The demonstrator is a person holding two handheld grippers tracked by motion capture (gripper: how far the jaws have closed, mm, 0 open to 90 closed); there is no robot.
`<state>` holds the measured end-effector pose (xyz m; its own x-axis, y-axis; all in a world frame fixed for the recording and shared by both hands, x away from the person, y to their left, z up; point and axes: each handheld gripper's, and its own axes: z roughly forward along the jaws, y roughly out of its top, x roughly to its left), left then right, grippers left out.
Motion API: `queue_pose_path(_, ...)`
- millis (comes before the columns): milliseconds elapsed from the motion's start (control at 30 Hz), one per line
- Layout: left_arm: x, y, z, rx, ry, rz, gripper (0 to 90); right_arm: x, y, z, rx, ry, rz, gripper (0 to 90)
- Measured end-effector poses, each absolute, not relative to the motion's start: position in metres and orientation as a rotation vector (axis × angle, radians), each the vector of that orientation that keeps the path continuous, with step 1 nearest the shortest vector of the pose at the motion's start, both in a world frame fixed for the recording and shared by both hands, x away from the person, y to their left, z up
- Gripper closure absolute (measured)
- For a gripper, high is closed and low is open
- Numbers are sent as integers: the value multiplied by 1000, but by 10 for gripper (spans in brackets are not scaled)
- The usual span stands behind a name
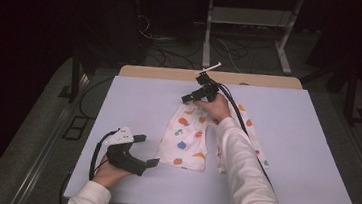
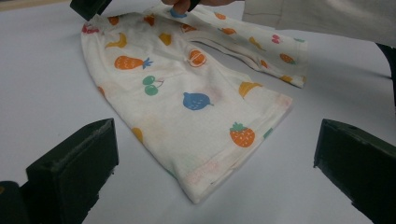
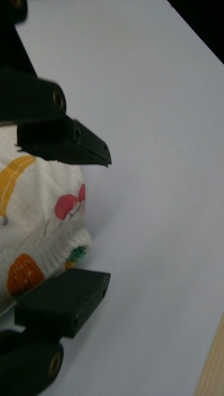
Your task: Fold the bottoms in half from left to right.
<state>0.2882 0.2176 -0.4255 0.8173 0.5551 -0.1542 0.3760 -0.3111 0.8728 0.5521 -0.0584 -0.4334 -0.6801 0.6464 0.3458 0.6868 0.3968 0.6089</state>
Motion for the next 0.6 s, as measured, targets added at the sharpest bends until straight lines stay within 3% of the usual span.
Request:
queue_pose_path(133,288,218,-426,1938,696,211,0,551,-57,-432,-1228,-2602,-1160,539)
queue_pose_path(167,288,218,-426,1938,696,211,0,551,-57,-432,-1228,-2602,-1160,539)
queue_pose_path(200,288,217,-426,1939,697,211,0,551,-57,-431,-1229,-2596,-1166,602)
queue_pose_path(367,288,217,-426,1940,694,211,0,550,-53,-433,-1226,-2647,-1128,710)
queue_pose_path(600,288,217,-426,1941,695,212,0,549,-50,-432,-1263,-2682,-1096,783)
